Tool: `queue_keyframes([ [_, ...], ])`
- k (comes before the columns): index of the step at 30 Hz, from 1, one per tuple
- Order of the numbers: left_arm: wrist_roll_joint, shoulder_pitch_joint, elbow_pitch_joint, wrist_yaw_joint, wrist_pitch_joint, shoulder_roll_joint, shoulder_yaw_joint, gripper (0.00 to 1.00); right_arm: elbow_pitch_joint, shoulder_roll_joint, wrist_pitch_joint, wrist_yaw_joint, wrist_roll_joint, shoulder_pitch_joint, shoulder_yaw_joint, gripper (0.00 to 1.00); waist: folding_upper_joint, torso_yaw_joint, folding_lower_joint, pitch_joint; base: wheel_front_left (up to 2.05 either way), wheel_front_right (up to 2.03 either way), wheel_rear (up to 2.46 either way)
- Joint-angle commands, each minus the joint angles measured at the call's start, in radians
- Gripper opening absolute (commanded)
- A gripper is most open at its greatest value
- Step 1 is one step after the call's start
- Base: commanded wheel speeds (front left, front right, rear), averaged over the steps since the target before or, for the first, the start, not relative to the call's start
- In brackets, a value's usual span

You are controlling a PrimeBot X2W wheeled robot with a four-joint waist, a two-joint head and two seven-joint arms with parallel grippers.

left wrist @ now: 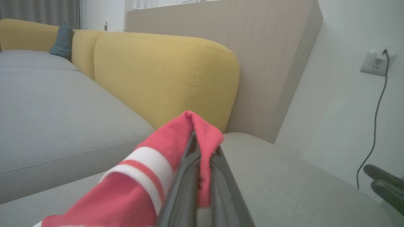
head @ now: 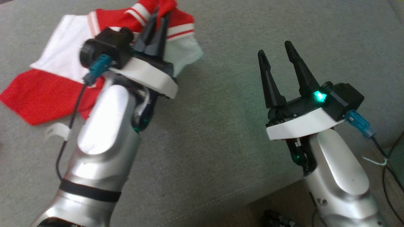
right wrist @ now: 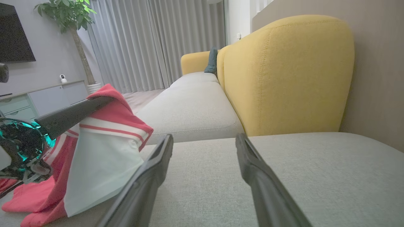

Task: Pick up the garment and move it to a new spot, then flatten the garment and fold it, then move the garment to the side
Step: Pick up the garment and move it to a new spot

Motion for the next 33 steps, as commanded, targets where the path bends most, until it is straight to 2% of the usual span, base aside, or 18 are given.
queue_keyframes([
  [1, -0.039, -0.057, -0.061, 0.028, -0.005, 0.017, -0.022, 0.0, -0.034, 0.014, -0.006, 0.008, 0.008, 0.0, 0.018, 1.0, 0.0, -0.029, -0.0001, -0.003, 0.0, 0.0, 0.0],
  [4, -0.099, -0.051, -0.087, 0.069, -0.005, 0.017, -0.081, 0.0, -0.031, 0.014, -0.006, 0.008, 0.009, 0.004, 0.017, 1.0, 0.0, -0.031, -0.0001, -0.006, 0.0, 0.0, 0.0],
  [5, -0.111, -0.047, -0.091, 0.082, -0.005, 0.017, -0.094, 0.34, -0.03, 0.014, -0.006, 0.008, 0.009, 0.005, 0.018, 1.0, 0.0, -0.029, -0.0001, -0.009, 0.0, 0.0, 0.0],
  [6, -0.113, -0.041, -0.094, 0.093, -0.005, 0.017, -0.104, 0.85, -0.028, 0.014, -0.006, 0.008, 0.01, 0.007, 0.019, 1.0, 0.0, -0.024, -0.0001, -0.012, 0.0, 0.0, 0.0],
  [7, -0.116, -0.032, -0.094, 0.104, -0.005, 0.017, -0.109, 1.0, -0.027, 0.014, -0.006, 0.008, 0.011, 0.009, 0.019, 1.0, 0.0, -0.019, -0.0001, -0.014, 0.0, 0.0, 0.0],
  [11, -0.093, 0.016, -0.076, 0.137, -0.005, 0.017, -0.096, 1.0, -0.021, 0.014, -0.006, 0.008, 0.007, 0.017, 0.015, 1.0, 0.0, 0.02, -0.0001, -0.027, 0.0, 0.0, 0.0],
  [19, -0.047, 0.17, -0.094, 0.182, -0.005, 0.017, 0.021, 1.0, 0.007, 0.014, -0.006, 0.008, -0.024, 0.049, 0.007, 1.0, 0.0, 0.119, -0.0001, -0.069, 0.0, 0.0, 0.0],
  [27, 0.012, 0.373, -0.156, 0.214, -0.005, 0.017, 0.154, 1.0, 0.043, 0.014, -0.006, 0.008, -0.064, 0.076, -0.008, 1.0, 0.0, 0.224, -0.0001, -0.119, 0.0, 0.0, 0.0],
  [33, 0.024, 0.508, -0.195, 0.219, -0.005, 0.017, 0.236, 1.0, 0.083, 0.014, -0.006, 0.008, -0.081, 0.112, -0.027, 1.0, 0.0, 0.279, -0.0001, -0.168, 0.0, 0.0, 0.0],
])
